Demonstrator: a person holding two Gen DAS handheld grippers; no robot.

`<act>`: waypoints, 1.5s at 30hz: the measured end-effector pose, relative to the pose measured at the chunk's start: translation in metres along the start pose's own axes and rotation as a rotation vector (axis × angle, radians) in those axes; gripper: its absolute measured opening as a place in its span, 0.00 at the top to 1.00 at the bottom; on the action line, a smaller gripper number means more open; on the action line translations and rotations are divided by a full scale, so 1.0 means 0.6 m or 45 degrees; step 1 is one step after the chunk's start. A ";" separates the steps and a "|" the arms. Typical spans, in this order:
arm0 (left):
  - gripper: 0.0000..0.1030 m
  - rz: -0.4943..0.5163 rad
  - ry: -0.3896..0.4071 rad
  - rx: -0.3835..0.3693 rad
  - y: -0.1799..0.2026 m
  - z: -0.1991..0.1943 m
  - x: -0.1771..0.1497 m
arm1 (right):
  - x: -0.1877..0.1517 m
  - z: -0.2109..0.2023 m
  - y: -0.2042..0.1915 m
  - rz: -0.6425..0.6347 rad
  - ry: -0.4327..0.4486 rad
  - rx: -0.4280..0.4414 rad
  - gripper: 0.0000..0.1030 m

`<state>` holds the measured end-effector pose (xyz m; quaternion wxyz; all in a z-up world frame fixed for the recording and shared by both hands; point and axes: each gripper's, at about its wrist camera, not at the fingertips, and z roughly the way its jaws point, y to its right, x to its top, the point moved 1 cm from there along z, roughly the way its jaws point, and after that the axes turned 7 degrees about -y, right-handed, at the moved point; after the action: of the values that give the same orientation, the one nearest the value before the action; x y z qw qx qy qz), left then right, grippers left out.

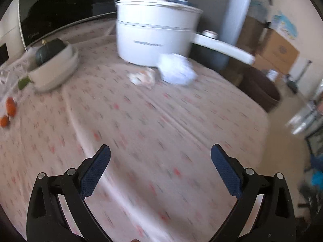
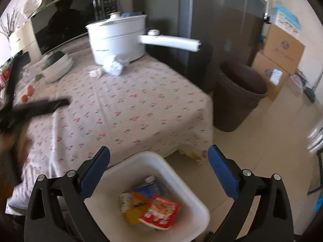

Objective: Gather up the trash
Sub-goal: 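Grasp the floral tissue wrapper with the left gripper while the right grasps crumpled white paper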

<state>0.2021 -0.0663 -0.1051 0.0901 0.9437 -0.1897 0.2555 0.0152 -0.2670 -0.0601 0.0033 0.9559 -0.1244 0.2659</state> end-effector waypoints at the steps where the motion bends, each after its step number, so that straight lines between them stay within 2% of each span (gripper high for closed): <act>1: 0.08 0.003 -0.003 0.031 -0.006 0.016 0.020 | 0.001 0.002 -0.005 -0.003 -0.007 0.018 0.08; 3: 0.10 0.031 -0.002 0.093 -0.010 0.044 0.054 | 0.004 0.006 -0.017 -0.018 -0.023 0.055 0.08; 7: 0.12 0.107 0.000 0.138 -0.010 0.095 0.112 | 0.008 0.013 -0.040 -0.061 -0.051 0.097 0.08; 16: 0.23 0.199 -0.043 0.174 0.000 0.176 0.176 | 0.013 0.034 -0.047 -0.063 -0.106 0.124 0.08; 18: 0.28 0.201 -0.064 0.182 -0.002 0.189 0.180 | 0.012 0.036 -0.047 -0.065 -0.111 0.126 0.08; 20: 0.40 0.193 -0.091 0.172 -0.007 0.198 0.177 | 0.011 0.036 -0.047 -0.068 -0.114 0.127 0.08; 23: 0.59 0.171 -0.100 0.111 -0.014 0.196 0.167 | 0.009 0.033 -0.046 -0.070 -0.109 0.125 0.08; 31: 0.62 0.089 -0.056 0.073 -0.034 0.153 0.125 | 0.008 0.030 -0.045 -0.071 -0.099 0.118 0.08; 36: 0.62 -0.035 -0.043 -0.015 -0.060 0.088 0.063 | 0.016 0.046 -0.049 -0.091 -0.096 0.046 0.08; 38: 0.62 -0.075 -0.059 -0.038 -0.064 0.061 0.030 | 0.036 0.060 -0.061 -0.159 -0.073 0.014 0.08; 41: 0.62 -0.115 -0.099 -0.035 -0.072 0.011 -0.025 | 0.104 0.103 -0.082 -0.264 -0.004 -0.054 0.08; 45: 0.62 -0.196 -0.096 -0.052 -0.097 -0.056 -0.074 | 0.208 0.159 -0.099 -0.194 0.018 0.062 0.08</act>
<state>0.1751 0.0094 -0.1037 0.1216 0.9624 -0.1249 0.2082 0.1810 -0.2457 -0.0752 0.0012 0.9606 -0.0446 0.2744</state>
